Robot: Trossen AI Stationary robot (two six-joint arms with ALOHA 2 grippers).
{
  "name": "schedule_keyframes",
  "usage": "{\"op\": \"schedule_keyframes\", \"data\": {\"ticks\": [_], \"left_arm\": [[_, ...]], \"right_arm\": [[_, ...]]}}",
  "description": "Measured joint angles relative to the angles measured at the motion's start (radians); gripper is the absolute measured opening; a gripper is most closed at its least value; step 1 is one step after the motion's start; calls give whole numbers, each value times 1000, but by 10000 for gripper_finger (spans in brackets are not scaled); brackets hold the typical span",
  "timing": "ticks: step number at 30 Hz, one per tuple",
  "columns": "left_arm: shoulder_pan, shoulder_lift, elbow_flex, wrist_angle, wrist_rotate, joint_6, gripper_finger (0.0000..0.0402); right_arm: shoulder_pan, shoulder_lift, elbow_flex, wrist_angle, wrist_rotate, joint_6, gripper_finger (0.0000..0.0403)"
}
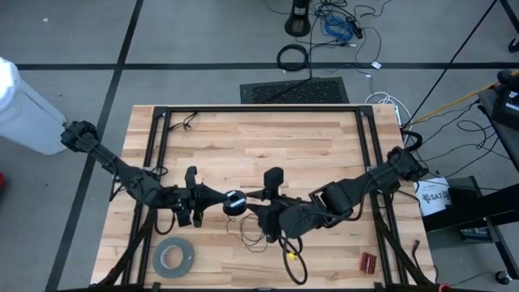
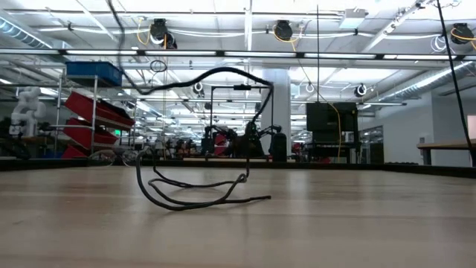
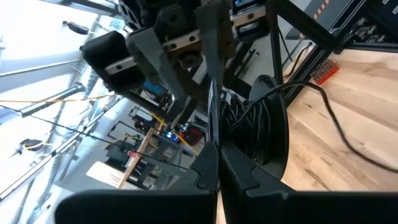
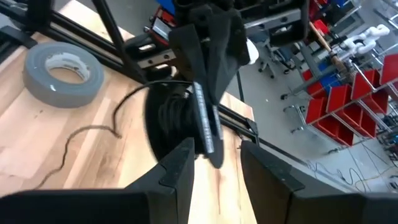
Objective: Coil cords
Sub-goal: Uncoil the black wire from the spool
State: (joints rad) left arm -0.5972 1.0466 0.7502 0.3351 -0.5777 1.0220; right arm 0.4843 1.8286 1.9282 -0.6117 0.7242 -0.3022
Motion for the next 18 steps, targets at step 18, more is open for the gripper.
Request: {"op": "schedule_keyframes", "data": {"ticks": [18], "left_arm": [[0,0,0,24,55,-31,0]], "right_arm": [[-43,6,0,16,-151,-50,46]]}}
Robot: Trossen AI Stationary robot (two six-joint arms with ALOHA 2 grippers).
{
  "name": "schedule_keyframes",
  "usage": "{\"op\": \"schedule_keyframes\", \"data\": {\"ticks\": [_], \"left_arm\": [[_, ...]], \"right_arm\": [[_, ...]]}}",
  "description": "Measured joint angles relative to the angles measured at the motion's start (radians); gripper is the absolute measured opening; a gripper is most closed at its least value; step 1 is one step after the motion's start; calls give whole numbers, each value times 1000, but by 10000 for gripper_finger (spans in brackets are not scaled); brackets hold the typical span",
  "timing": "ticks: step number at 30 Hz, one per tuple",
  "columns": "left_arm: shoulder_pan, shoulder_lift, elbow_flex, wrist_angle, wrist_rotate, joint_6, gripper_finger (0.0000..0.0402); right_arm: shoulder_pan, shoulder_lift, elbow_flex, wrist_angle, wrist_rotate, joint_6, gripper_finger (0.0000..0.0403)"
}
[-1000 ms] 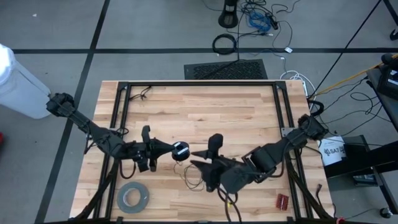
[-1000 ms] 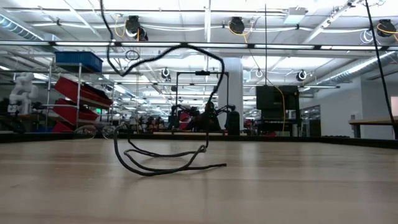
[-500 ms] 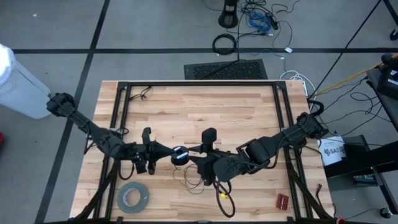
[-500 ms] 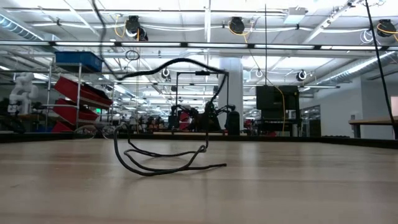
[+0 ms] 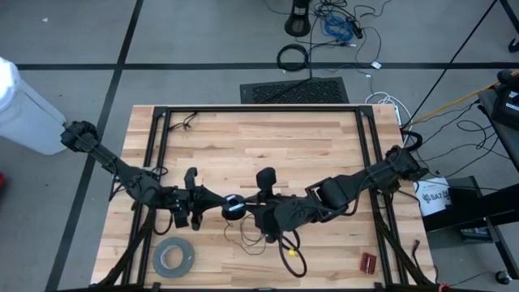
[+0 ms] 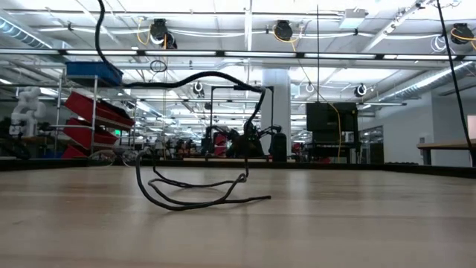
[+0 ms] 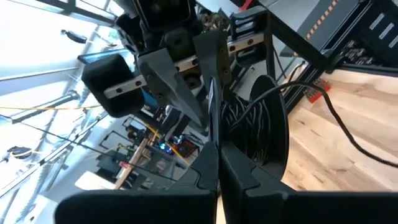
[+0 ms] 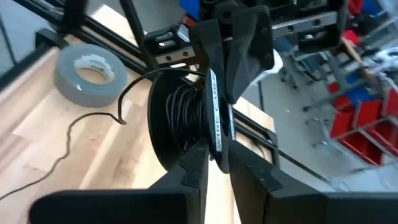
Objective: Coil cords
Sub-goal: Uncoil the black wire from the spool
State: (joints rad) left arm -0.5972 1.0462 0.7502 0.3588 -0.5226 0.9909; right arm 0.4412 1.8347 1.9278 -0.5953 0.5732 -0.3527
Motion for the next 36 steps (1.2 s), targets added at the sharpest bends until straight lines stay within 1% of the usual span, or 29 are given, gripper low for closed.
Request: {"op": "schedule_keyframes", "data": {"ticks": [3,7,15,17,20,24,26,29,33,36], "left_arm": [[2,0,0,-1,0,-16,0],[2,0,0,-2,0,-22,1],[2,0,0,-3,-10,-69,29],[2,0,0,-2,-13,-72,38],[2,-1,0,1,-46,-95,56],[1,-1,0,1,-111,-97,81],[0,-1,0,1,-137,-100,89],[-5,-1,0,31,-158,-114,92],[-22,-2,0,84,-223,-119,93],[-35,-3,0,88,-234,-122,93]], "right_arm": [[-2,5,0,12,0,-12,37],[-3,6,0,17,3,-29,7],[2,6,0,17,14,-15,1],[10,7,0,17,46,1,1],[27,9,0,8,100,17,1],[47,7,0,-22,121,69,0],[56,5,0,-45,154,104,0],[69,5,0,-100,190,159,0],[86,5,0,-148,246,237,0],[92,5,0,-153,264,269,0]]}}
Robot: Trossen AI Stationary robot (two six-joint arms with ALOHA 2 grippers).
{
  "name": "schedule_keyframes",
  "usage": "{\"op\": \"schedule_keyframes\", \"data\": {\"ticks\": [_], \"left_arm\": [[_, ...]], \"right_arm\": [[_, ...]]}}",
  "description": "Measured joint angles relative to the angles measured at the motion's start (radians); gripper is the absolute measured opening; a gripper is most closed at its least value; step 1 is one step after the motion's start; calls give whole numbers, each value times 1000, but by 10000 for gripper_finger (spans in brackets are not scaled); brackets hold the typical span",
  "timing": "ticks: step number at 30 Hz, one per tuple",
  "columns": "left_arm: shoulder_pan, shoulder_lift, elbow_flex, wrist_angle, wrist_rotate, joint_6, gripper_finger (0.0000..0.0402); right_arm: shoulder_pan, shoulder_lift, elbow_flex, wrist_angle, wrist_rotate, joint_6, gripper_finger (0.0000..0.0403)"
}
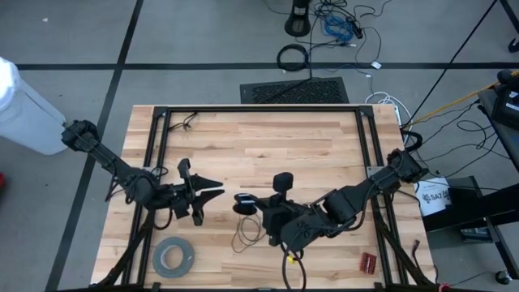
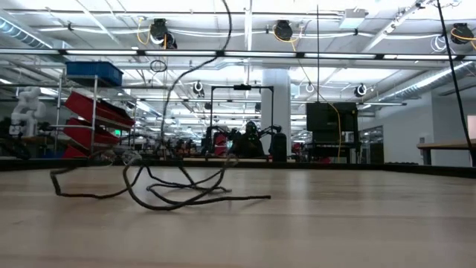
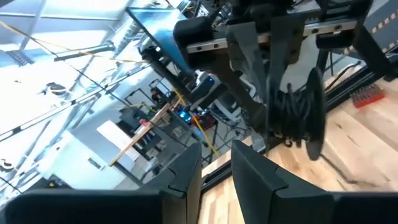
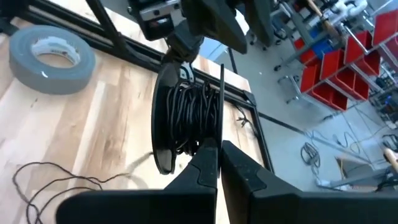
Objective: Coil cords
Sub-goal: Uncoil the black wire from the spool
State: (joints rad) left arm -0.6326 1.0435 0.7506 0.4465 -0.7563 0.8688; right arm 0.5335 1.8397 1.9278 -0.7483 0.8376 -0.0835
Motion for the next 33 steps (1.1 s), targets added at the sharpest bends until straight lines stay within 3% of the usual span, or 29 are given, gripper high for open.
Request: {"op": "schedule_keyframes", "data": {"ticks": [8,13,17,21,33], "left_arm": [[-9,0,0,-22,50,-201,93],[-9,9,0,-37,110,-320,93],[-7,55,0,-36,110,-341,93],[5,132,0,-37,110,-377,98],[80,246,0,72,-11,-555,219]], "right_arm": [[13,-1,0,7,75,53,0],[11,-2,0,44,204,58,0],[7,-2,0,66,279,41,0],[-2,-2,0,102,287,-11,0],[-20,-2,0,121,288,-64,0]]}}
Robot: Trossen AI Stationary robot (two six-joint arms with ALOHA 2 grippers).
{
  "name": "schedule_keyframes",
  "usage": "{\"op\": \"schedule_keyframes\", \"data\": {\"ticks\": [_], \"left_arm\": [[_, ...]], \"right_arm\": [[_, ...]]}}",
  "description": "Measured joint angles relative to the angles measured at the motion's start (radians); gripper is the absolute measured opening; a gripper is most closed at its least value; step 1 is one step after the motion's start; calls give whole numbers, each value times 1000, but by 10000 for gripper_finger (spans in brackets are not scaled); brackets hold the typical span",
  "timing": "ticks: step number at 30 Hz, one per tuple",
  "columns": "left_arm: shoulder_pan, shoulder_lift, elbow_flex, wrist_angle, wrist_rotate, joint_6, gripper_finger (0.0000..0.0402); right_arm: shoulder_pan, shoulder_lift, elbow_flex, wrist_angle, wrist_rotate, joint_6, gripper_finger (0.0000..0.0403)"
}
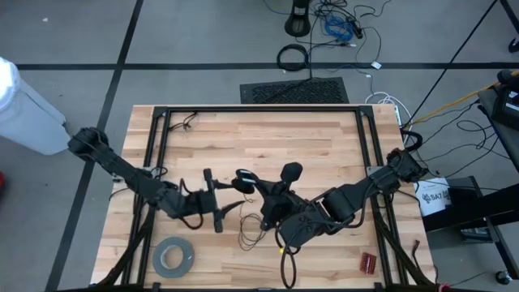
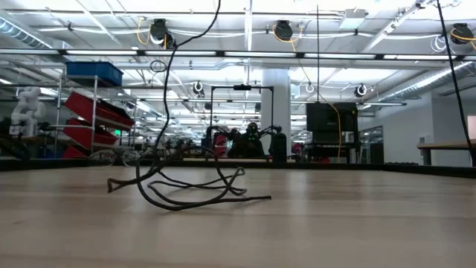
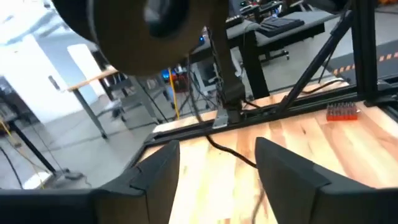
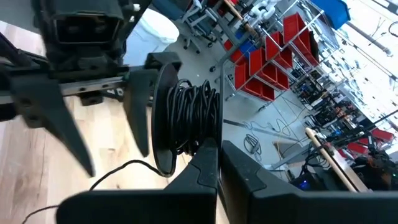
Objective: Coil cords
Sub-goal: Uncoil the black wire from the spool
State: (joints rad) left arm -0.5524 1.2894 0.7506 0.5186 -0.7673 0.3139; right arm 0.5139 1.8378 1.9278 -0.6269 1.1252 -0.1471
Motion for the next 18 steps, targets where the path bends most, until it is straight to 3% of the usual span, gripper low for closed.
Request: {"op": "schedule_keyframes", "data": {"ticks": [6,13,18], "left_arm": [[42,31,0,0,3,-93,224],[66,34,0,11,4,-100,223],[64,34,0,54,16,-100,201]], "right_arm": [[-11,0,0,-1,0,-4,0],[-11,0,0,-2,0,-8,0],[-11,0,0,-3,0,-8,0]]}}
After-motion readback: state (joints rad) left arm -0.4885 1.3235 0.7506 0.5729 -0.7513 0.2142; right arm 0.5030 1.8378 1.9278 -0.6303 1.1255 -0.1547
